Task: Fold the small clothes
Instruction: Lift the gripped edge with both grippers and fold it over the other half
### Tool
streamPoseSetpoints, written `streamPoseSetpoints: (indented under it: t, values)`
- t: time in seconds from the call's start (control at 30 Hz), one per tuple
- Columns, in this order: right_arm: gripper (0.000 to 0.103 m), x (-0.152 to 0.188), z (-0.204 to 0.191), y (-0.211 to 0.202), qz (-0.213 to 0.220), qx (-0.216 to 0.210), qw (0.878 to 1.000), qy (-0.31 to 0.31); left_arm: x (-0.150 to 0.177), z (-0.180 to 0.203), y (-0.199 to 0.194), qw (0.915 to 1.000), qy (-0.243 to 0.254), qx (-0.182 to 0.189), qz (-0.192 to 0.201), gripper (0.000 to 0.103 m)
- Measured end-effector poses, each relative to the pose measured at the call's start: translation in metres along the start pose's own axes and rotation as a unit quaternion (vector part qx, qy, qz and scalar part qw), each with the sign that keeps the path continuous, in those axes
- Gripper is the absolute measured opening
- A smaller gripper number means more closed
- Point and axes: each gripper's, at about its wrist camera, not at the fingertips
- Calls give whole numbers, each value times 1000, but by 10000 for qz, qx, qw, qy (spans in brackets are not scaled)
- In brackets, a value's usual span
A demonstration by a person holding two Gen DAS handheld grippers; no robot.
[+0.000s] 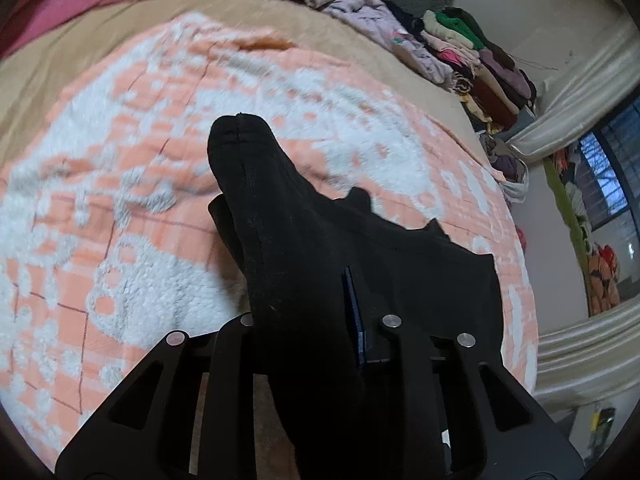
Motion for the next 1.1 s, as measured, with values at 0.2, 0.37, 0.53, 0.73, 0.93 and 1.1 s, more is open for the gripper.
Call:
streamPoseSetpoints:
  t: [0.2, 0.37, 0.53, 0.73, 0.93, 1.1]
  values:
    - [10, 0, 18, -17, 122, 114, 9995, 262, -2, 32, -10, 9996, 246, 17, 129, 15]
    - [9, 3, 29, -30, 205, 178, 9985, 470, 0, 59, -12, 9987, 454, -30, 223, 15]
    - [9, 6, 43, -41, 252, 223, 9969, 707, 2, 83, -11, 9977, 633, -25, 247, 15]
    - [9, 10, 56, -50, 289, 289, 9949, 926, 6, 109, -6, 9962, 835, -46, 236, 15]
    - [9, 19, 72, -61, 293, 388, 9923, 1139, 12, 135, 6, 9947, 1003, -68, 196, 15]
    - [9, 26, 85, -66, 274, 445, 9904, 1284, 17, 154, 17, 9934, 1137, -88, 132, 15]
Point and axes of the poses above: each gripper's, at about its wrist camera, not at the fingertips, and y roughly the way its jaws point, z to its right, x to its underside, and after that the axes turned 5 degrees about z, right-handed
